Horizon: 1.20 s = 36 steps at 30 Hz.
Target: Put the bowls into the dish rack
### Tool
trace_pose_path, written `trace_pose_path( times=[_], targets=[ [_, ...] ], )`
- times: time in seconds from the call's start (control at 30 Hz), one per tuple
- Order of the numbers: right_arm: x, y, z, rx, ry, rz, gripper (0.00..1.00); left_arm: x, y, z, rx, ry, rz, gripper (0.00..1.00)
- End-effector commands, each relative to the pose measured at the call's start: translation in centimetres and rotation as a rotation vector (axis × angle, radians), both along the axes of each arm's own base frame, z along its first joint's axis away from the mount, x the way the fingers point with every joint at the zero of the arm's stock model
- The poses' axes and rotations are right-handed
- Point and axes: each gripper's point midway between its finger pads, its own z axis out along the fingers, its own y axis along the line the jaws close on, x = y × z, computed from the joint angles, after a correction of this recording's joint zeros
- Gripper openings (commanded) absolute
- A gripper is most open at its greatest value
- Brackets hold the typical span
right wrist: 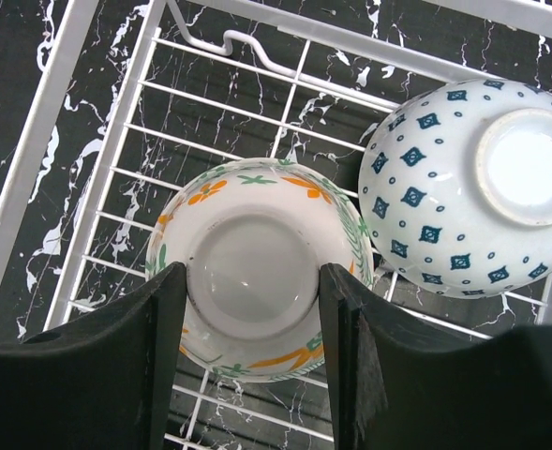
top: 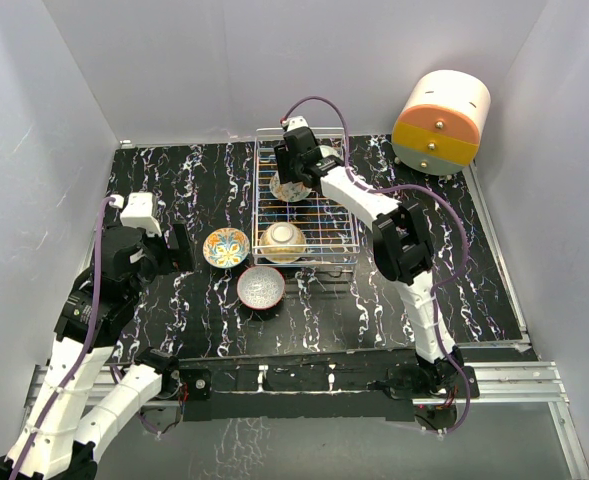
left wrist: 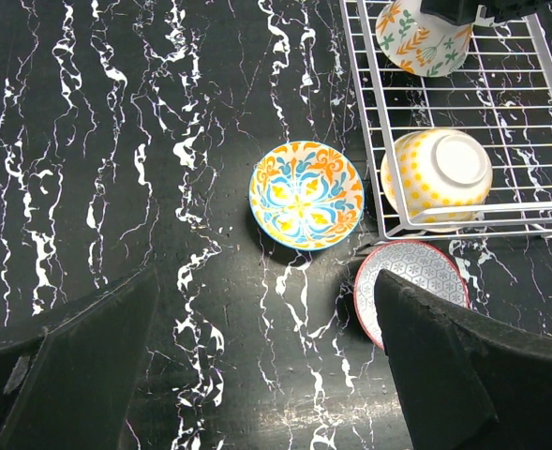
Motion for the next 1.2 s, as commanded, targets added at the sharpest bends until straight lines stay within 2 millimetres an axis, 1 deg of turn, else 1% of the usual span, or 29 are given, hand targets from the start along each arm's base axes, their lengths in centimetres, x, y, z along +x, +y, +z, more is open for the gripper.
trace_pose_path(
  times=[0.0, 0.13, 0.23, 0.4, 0.43, 0.47, 0.5, 0.63, 0.7, 0.8, 0.87, 0.93, 0.97, 1.0, 1.03, 1.1, 1.17],
  targets=[
    [0.2, -0.2, 1.8, 0.012, -0.057, -0.012, 0.37, -0.2, 0.4, 0.4, 0.011, -0.018, 0.011, 0.97],
    [-0.6, -0.1, 4.0, 0.042, -0.086, 0.004, 0.36, -0.2, 0.4, 0.5, 0.006, -0.021, 0.010, 0.97],
    [-1.4, -0.6, 5.0, 0.041, -0.089, 0.000, 0.36, -0.3, 0.3, 0.6, 0.002, -0.023, 0.009, 0.97],
    [-2.9, -2.2, 5.4, 0.018, -0.072, -0.033, 0.36, -0.4, 0.3, 0.5, -0.004, -0.024, 0.006, 0.97],
    [-3.3, -2.6, 5.8, 0.015, -0.076, -0.042, 0.36, -0.4, 0.2, 0.5, -0.005, -0.024, 0.005, 0.97],
    [-3.9, -3.2, 5.3, 0.002, -0.066, -0.055, 0.36, -0.4, 0.2, 0.5, -0.006, -0.024, 0.004, 0.97],
    [-4.3, -3.8, 5.3, -0.006, -0.067, -0.069, 0.36, -0.5, 0.2, 0.5, -0.008, -0.026, 0.002, 0.97],
    [-5.7, -5.6, 5.6, -0.024, -0.084, -0.111, 0.36, -0.5, 0.1, 0.5, -0.012, -0.027, -0.004, 0.97],
    [-6.4, -6.3, 6.0, -0.024, -0.087, -0.123, 0.36, -0.5, 0.0, 0.4, -0.016, -0.025, -0.006, 0.97],
    [-7.7, -6.7, 6.7, -0.004, -0.085, -0.116, 0.36, -0.4, -0.2, 0.4, -0.025, -0.026, -0.012, 0.97],
    [-8.6, -7.1, 6.7, -0.001, -0.072, -0.111, 0.36, -0.4, -0.4, 0.4, -0.031, -0.028, -0.016, 0.97],
    [-9.6, -7.6, 6.2, -0.006, -0.051, -0.110, 0.36, -0.3, -0.5, 0.5, -0.036, -0.030, -0.018, 0.97],
    [-10.1, -7.8, 5.9, -0.006, -0.042, -0.109, 0.36, -0.3, -0.5, 0.6, -0.039, -0.032, -0.021, 0.97],
    [-10.7, -8.0, 5.1, -0.012, -0.024, -0.108, 0.36, -0.3, -0.6, 0.5, -0.040, -0.031, -0.024, 0.97],
    [-11.2, -8.3, 5.6, -0.002, -0.030, -0.107, 0.36, -0.3, -0.6, 0.6, -0.042, -0.032, -0.024, 0.97],
    [-12.4, -8.8, 4.8, -0.004, -0.009, -0.106, 0.36, -0.3, -0.7, 0.5, -0.043, -0.029, -0.028, 0.97],
    [-13.2, -9.0, 4.5, 0.005, 0.001, -0.098, 0.36, -0.3, -0.7, 0.4, -0.042, -0.026, -0.028, 0.97]
  ],
)
